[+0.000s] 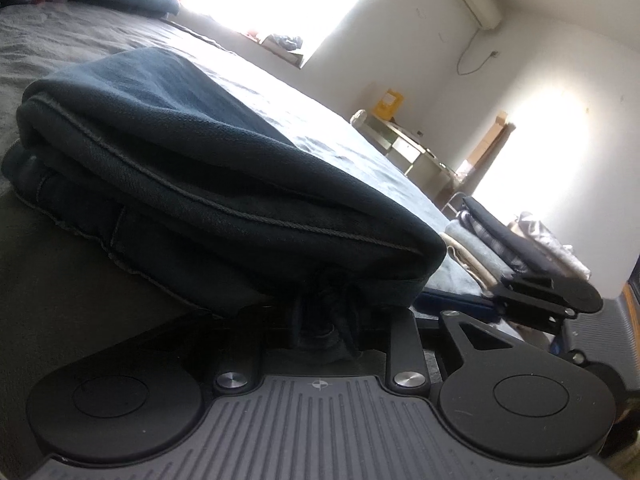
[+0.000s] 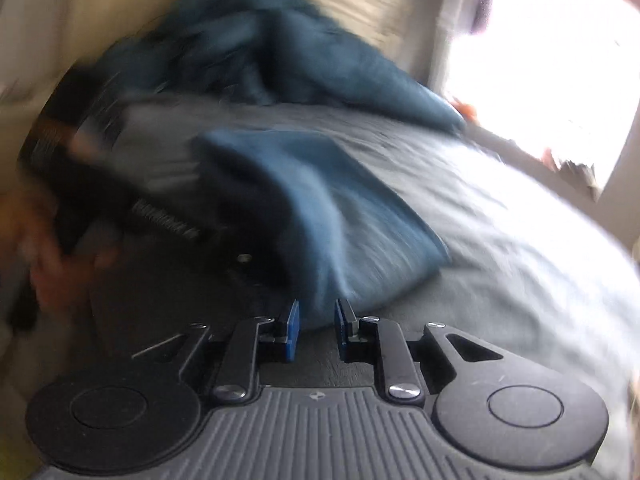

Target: Fold clothes

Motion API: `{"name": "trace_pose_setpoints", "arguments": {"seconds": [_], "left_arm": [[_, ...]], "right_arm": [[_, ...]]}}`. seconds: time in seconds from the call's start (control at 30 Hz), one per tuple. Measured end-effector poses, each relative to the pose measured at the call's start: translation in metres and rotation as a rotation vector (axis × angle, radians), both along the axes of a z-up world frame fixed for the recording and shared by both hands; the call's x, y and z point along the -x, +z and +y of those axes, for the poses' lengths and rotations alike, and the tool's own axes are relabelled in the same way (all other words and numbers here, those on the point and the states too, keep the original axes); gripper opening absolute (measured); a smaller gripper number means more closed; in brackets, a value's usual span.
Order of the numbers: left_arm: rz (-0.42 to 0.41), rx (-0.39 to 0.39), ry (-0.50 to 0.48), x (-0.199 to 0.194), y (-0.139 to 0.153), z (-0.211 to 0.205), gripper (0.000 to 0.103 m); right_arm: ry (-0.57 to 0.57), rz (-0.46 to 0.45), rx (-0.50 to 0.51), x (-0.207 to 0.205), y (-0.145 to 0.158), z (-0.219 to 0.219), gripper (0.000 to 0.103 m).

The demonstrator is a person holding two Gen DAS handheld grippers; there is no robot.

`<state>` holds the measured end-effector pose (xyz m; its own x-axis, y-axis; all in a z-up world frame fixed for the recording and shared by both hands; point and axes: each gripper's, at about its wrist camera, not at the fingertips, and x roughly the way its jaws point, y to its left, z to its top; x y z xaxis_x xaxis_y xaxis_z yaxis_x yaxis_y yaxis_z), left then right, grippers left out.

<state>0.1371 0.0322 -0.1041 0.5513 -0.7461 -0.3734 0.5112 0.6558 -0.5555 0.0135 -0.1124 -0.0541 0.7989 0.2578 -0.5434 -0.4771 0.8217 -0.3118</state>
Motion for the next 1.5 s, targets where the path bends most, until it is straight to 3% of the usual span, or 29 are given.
{"name": "trace_pose_setpoints", "arguments": {"seconds": [0.07,0.27,0.4,0.47,0.63,0.73,0.83,0.93,1.13,1.2,1.3,1.37,1.5], "left_arm": [[-0.019,-0.021,-0.003,0.002,0.003,-0.001,0.027],[-0.089,-0.091,-0.012,0.005,0.009,-0.002,0.026],[-0.067,-0.051,-0.014,0.001,0.004,0.006,0.026],[-0.051,-0.009,-0.018,0.0,0.0,0.01,0.027],[-0.006,0.105,-0.005,-0.001,-0.006,0.024,0.037],[0.027,0.146,0.007,-0.001,-0.01,0.032,0.039],[0.047,0.124,0.03,0.007,-0.011,0.044,0.035],[-0.013,0.105,0.043,0.024,0.006,0.062,0.036],[-0.161,0.105,0.069,0.038,0.046,0.08,0.038],[-0.185,0.073,0.065,0.025,0.05,0.065,0.038],[-0.166,-0.07,0.06,0.004,0.038,0.038,0.037],[-0.212,-0.18,0.053,0.006,0.028,0.025,0.036],[-0.298,-0.238,0.04,0.016,0.026,0.021,0.036]], "right_arm": [[0.041,-0.036,0.057,-0.004,-0.005,0.006,0.032],[0.095,-0.073,0.09,-0.018,-0.01,0.009,0.032],[0.069,-0.089,0.072,-0.021,-0.016,0.01,0.033],[0.037,-0.101,0.077,-0.018,-0.018,0.017,0.026],[-0.07,-0.244,0.239,0.002,-0.028,0.051,0.015],[-0.095,-0.384,0.427,0.017,-0.048,0.072,0.013],[-0.051,-0.497,0.66,0.022,-0.086,0.082,0.012],[0.011,-0.571,0.803,0.029,-0.107,0.08,0.012],[0.111,-0.642,0.971,0.033,-0.13,0.076,0.012],[0.142,-0.664,1.018,0.035,-0.138,0.074,0.013],[0.166,-0.673,1.047,0.035,-0.14,0.071,0.012],[0.179,-0.678,1.072,0.035,-0.14,0.071,0.013],[0.158,-0.637,0.943,0.051,-0.117,0.066,0.014]]}}
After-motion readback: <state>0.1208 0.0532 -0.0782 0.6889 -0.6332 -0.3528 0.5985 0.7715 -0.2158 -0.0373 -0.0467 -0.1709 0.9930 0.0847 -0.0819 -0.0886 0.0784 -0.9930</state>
